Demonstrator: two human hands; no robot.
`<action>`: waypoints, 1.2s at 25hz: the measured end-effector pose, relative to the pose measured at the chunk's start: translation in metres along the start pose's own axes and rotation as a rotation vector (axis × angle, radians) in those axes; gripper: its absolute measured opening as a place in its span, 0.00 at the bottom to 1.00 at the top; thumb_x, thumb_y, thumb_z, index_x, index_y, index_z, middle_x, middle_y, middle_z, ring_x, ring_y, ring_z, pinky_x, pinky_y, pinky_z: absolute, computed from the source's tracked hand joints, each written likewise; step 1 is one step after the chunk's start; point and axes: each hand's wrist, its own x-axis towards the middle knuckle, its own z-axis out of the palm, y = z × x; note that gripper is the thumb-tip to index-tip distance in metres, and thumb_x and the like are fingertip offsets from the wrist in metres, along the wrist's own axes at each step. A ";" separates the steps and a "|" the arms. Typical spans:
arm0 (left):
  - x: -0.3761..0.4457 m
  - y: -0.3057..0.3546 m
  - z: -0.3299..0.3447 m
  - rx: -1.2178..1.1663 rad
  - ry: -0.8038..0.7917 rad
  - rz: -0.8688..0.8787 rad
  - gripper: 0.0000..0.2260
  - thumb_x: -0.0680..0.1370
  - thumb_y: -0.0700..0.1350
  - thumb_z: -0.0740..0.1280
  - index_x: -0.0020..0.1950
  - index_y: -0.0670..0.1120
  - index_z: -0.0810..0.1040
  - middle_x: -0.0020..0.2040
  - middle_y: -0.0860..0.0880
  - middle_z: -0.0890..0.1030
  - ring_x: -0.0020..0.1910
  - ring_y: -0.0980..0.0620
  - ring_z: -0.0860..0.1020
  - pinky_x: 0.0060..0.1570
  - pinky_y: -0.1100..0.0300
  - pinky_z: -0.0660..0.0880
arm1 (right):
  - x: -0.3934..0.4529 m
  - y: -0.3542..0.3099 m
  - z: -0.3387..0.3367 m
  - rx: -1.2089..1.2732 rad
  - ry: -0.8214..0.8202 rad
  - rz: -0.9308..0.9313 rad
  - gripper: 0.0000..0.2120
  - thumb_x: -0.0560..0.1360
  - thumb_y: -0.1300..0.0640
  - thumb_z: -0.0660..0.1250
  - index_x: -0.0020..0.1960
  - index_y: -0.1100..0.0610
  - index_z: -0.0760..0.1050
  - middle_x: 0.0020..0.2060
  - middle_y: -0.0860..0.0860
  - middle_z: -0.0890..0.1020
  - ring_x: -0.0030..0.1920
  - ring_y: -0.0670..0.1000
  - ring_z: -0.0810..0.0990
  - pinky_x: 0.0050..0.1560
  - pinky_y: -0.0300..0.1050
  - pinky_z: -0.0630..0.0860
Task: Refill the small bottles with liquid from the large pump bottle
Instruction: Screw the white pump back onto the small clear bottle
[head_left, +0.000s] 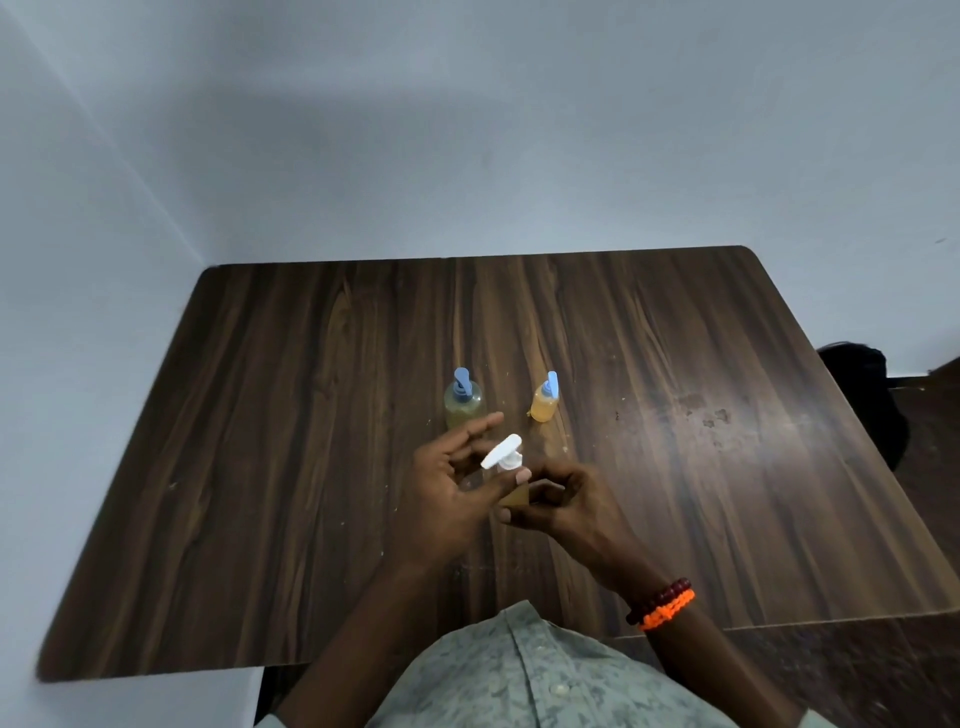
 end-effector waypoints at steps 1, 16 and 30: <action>0.000 0.000 -0.001 -0.018 -0.035 -0.020 0.27 0.74 0.34 0.79 0.72 0.43 0.79 0.59 0.49 0.89 0.60 0.54 0.87 0.62 0.58 0.84 | -0.001 0.000 0.000 -0.003 -0.004 0.002 0.15 0.71 0.66 0.79 0.55 0.53 0.86 0.51 0.55 0.88 0.53 0.54 0.87 0.52 0.49 0.86; -0.002 -0.009 -0.002 0.084 0.055 0.020 0.13 0.72 0.47 0.81 0.56 0.52 0.87 0.49 0.55 0.90 0.52 0.57 0.88 0.54 0.64 0.85 | -0.004 0.002 0.001 -0.092 0.027 0.018 0.16 0.73 0.63 0.78 0.59 0.56 0.84 0.55 0.54 0.87 0.56 0.54 0.86 0.58 0.60 0.85; 0.000 -0.001 -0.001 0.188 -0.059 0.036 0.09 0.76 0.43 0.78 0.53 0.55 0.85 0.49 0.54 0.88 0.51 0.60 0.86 0.51 0.68 0.82 | -0.007 0.004 -0.003 -0.085 0.025 -0.032 0.15 0.74 0.64 0.77 0.59 0.56 0.85 0.54 0.53 0.88 0.55 0.53 0.87 0.57 0.55 0.86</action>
